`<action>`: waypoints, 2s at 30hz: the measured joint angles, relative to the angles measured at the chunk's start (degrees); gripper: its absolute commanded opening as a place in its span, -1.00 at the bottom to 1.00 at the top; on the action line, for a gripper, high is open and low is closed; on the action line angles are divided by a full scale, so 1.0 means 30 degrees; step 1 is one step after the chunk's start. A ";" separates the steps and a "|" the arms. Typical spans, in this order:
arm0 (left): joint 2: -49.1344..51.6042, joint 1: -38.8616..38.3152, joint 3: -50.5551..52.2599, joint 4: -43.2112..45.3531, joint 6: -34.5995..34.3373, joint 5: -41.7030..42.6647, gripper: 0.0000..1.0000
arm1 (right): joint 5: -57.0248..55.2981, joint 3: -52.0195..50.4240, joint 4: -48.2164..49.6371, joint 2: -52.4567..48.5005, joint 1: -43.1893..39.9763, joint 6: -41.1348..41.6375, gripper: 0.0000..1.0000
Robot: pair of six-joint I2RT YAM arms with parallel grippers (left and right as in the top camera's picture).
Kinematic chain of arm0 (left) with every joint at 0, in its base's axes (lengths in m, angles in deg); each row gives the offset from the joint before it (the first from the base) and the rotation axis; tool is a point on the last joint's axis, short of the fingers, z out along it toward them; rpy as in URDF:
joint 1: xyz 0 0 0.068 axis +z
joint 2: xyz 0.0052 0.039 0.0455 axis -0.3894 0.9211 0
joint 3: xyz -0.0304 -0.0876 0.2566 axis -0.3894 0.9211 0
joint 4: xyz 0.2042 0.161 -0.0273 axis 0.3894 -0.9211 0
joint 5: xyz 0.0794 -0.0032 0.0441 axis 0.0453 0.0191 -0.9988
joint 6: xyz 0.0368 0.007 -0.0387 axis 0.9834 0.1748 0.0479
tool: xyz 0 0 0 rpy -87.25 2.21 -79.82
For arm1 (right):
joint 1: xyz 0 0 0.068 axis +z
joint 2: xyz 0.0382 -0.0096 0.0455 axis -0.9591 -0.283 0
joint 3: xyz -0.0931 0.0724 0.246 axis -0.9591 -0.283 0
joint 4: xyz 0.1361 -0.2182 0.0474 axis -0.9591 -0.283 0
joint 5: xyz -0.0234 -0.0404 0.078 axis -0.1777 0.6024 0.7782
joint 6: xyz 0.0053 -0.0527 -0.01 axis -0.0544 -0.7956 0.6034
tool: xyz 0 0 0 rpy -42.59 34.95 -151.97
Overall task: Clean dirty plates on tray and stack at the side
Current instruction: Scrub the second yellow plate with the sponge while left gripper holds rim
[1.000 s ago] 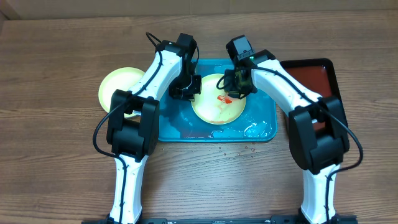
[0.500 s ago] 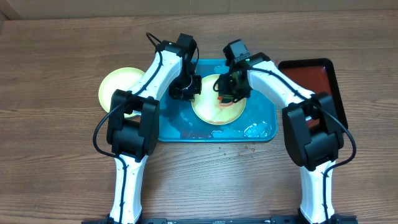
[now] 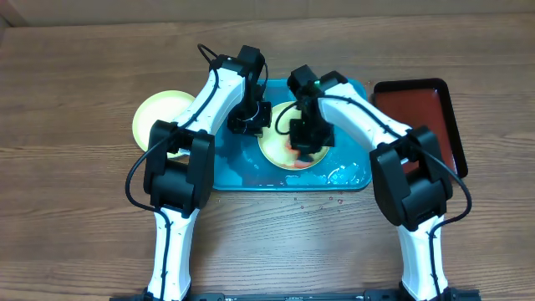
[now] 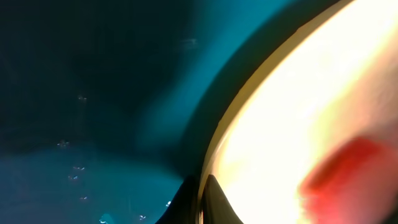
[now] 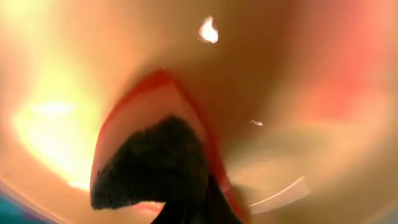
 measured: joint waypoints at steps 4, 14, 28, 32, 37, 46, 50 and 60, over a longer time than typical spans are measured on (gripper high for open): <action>0.0000 -0.0022 0.0000 0.0007 0.0000 0.0000 -0.91 | -0.2565 0.0699 -0.0532 -0.0189 -0.0896 -0.0226 -0.92; 0.0000 -0.0058 0.0015 0.0029 -0.0007 0.0189 -0.91 | -0.2171 0.0823 0.3381 -0.0503 -0.1231 -0.1581 -0.92; 0.0000 -0.0051 0.0058 0.0095 0.0000 0.0204 -0.91 | 0.4320 0.1311 0.0663 -0.1282 -0.0357 -0.2463 -0.92; 0.0000 -0.0058 0.0058 0.0102 0.0000 0.0211 -0.92 | 0.4211 0.1406 -0.1632 -0.1370 -0.0372 -0.3242 -0.92; 0.0000 -0.0051 0.0073 0.0117 0.0000 0.0277 -0.91 | 0.0765 0.2164 -0.3373 -0.1428 -0.0721 -0.2776 -0.92; 0.0000 -0.0058 0.0095 0.0138 0.0000 0.0364 -0.91 | -0.5144 0.2645 -0.0153 -0.1435 -0.1093 -0.1260 -0.92; 0.0000 -0.0058 0.0095 0.0175 -0.0007 0.0415 -0.91 | -0.4189 0.2637 0.2652 -0.1494 -0.1093 -0.1537 -0.92; 0.0000 -0.0051 0.0095 0.0175 -0.0007 0.0401 -0.91 | 0.3381 0.2703 0.4954 -0.2251 -0.0860 -0.2069 -0.92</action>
